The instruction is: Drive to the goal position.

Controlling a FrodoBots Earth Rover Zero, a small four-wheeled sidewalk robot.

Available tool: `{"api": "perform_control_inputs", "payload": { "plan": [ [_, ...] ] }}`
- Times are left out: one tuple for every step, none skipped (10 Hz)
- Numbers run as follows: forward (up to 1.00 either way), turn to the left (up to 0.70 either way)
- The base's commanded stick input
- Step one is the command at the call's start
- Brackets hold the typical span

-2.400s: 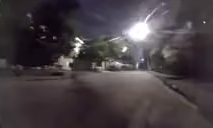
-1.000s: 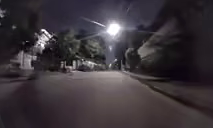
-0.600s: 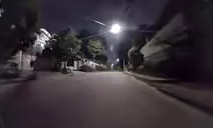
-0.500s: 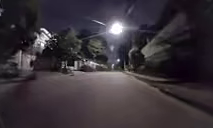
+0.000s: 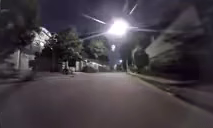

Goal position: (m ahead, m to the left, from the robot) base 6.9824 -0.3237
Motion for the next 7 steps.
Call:
{"api": "perform_control_inputs", "payload": {
  "plan": [
    [1.00,0.00],
    [1.00,0.00],
    [1.00,0.00],
    [1.00,0.00],
    [1.00,0.00],
    [1.00,0.00],
    [1.00,-0.21]
  ]
}}
